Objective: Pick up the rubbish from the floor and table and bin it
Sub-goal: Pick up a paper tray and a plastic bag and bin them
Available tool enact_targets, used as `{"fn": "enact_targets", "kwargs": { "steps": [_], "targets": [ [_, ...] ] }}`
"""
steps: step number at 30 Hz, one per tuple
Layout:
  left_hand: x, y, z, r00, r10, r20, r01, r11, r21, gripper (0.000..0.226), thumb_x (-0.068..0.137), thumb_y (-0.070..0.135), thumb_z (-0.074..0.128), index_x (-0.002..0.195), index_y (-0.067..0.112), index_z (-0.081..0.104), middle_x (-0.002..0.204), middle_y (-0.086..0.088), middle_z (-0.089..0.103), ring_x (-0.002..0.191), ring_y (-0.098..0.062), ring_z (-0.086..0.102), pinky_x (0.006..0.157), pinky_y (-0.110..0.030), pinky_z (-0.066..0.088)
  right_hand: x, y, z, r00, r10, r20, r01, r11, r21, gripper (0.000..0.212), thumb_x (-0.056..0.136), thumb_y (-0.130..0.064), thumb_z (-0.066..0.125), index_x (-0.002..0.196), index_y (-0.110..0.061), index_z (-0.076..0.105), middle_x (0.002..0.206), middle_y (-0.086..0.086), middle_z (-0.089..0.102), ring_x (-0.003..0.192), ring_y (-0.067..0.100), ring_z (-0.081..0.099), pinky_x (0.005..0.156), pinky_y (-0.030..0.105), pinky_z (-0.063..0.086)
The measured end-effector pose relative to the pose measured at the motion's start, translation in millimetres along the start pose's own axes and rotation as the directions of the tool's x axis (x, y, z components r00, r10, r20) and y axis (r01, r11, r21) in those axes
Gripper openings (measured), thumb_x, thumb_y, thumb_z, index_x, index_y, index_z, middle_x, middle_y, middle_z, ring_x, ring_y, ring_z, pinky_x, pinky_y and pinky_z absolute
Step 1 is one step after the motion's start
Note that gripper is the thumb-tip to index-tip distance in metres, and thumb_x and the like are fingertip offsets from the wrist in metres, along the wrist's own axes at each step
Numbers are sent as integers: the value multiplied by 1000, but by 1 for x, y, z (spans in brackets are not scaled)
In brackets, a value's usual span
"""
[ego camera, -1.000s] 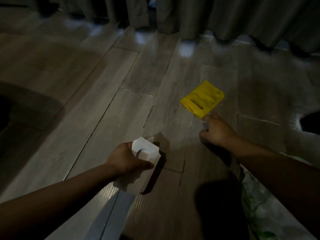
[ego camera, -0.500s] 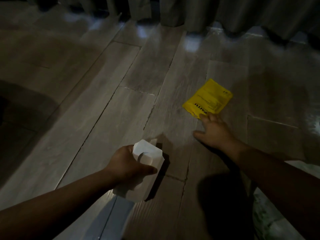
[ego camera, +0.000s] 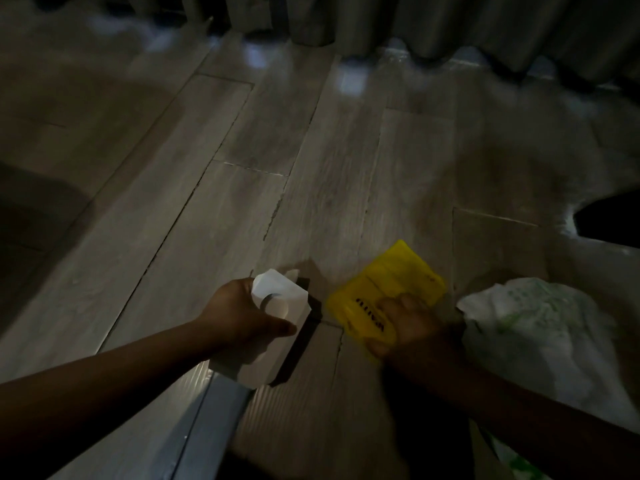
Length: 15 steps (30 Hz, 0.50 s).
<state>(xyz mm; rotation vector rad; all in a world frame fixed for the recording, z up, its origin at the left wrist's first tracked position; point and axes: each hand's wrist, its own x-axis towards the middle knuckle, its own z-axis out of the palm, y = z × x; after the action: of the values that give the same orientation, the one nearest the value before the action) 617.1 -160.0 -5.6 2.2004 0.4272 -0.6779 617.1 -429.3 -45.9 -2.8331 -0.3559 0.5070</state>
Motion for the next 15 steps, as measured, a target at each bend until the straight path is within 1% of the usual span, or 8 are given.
{"fn": "enact_targets", "kwargs": {
  "steps": [2, 4, 6, 7, 8, 10, 13, 15],
  "targets": [
    [-4, 0, 1, 1000, 0, 4, 0, 1000, 9, 54, 65, 30, 83, 109, 27, 52, 87, 15, 50, 82, -4, 50, 59, -13, 36, 6, 3, -10, 1000, 16, -18, -15, 999, 30, 86, 71, -61, 66, 141, -24, 35, 139, 5, 35, 129, 24, 32, 103, 28, 27],
    [-8, 1, 1, 1000, 17, 10, -17, 1000, 24, 53, 65, 31, 83, 107, 29, 52, 90, 15, 51, 89, -8, 52, 61, -13, 36, 15, 5, -18, 997, 55, 55, -58, 996, 61, 114, 61, -66, 73, 150, -25, 13, 155, 6, 8, 143, 30, 10, 114, 37, 18],
    [-10, 1, 1, 999, 34, 20, -35, 998, 44, 56, 65, 32, 83, 111, 27, 52, 96, 13, 54, 93, -10, 53, 65, -15, 39, 20, 5, -21, 983, 108, 145, -121, 989, 85, 135, 52, -68, 77, 149, -35, -10, 157, 1, -21, 145, 35, -14, 117, 49, 8],
    [-11, 1, 0, 999, 37, 25, -39, 998, 55, 60, 66, 32, 83, 116, 25, 52, 103, 9, 57, 94, -9, 52, 71, -18, 41, 22, 6, -19, 977, 128, 172, -143, 987, 78, 141, 49, -69, 78, 147, -37, -18, 156, 2, -28, 143, 36, -20, 117, 52, 6],
    [-12, 0, -1, 999, 39, 26, -40, 997, 65, 63, 66, 33, 83, 120, 23, 52, 111, 4, 59, 95, -10, 52, 78, -21, 42, 23, 6, -16, 971, 146, 189, -160, 985, 62, 145, 46, -70, 78, 146, -37, -22, 155, 3, -30, 143, 36, -22, 116, 54, 5],
    [-15, -3, -2, 999, 41, 17, -42, 996, 78, 68, 65, 34, 83, 124, 22, 51, 120, 0, 59, 98, -11, 52, 84, -25, 43, 22, 8, -9, 962, 180, 207, -187, 982, 15, 147, 46, -73, 76, 145, -35, -24, 156, 9, -27, 144, 38, -19, 116, 55, 7],
    [-19, -6, -5, 998, 57, 11, -58, 995, 80, 69, 65, 35, 83, 125, 22, 51, 122, 0, 60, 98, -11, 53, 84, -25, 42, 20, 12, -2, 961, 185, 205, -176, 982, -62, 141, 51, -73, 74, 148, -31, -19, 158, 15, -17, 145, 39, -9, 115, 55, 9],
    [-21, -8, -6, 998, 59, 8, -60, 996, 65, 69, 65, 34, 83, 125, 22, 51, 121, -1, 60, 98, -11, 53, 85, -25, 43, 17, 12, 0, 968, 172, 182, -163, 985, -64, 135, 54, -71, 73, 150, -30, -12, 159, 14, -11, 145, 37, -5, 116, 52, 11]
  ]
}}
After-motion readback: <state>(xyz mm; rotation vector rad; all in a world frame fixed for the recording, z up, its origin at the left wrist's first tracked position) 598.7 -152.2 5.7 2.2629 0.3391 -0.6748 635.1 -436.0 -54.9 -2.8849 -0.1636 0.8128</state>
